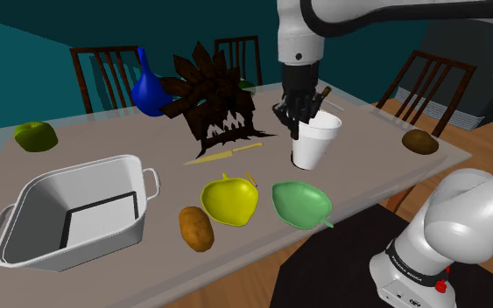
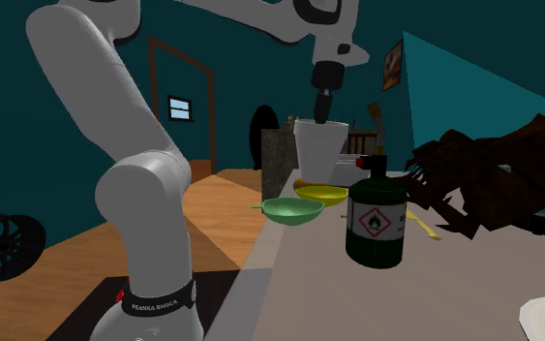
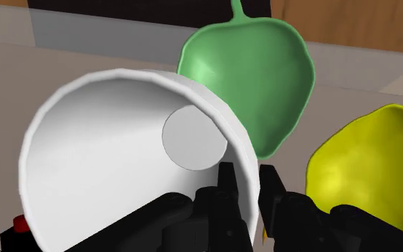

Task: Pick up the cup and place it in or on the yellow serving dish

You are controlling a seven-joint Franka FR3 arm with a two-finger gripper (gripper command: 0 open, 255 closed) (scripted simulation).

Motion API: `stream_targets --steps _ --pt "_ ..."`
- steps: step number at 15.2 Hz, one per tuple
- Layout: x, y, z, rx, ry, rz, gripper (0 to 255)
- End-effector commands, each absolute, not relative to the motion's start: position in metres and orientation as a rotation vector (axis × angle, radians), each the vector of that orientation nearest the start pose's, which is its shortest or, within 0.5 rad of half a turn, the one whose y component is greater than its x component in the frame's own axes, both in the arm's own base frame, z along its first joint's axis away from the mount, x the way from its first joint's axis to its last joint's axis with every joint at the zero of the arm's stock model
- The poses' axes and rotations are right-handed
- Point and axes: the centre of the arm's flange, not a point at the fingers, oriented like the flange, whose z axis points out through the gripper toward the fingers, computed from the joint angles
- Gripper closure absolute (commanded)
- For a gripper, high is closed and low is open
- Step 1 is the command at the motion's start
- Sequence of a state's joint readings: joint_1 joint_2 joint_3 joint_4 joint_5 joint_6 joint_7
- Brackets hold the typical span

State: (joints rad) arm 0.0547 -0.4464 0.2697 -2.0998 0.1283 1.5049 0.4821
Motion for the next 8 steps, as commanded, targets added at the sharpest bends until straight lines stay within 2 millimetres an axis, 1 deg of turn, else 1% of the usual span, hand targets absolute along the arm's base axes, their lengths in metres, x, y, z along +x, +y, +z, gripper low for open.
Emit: stream_targets --steps 1,8 --pt "0.384 0.182 0.581 -3.165 0.310 0.248 255" --pt "0.420 0.266 0.592 -3.165 0.310 0.248 255"
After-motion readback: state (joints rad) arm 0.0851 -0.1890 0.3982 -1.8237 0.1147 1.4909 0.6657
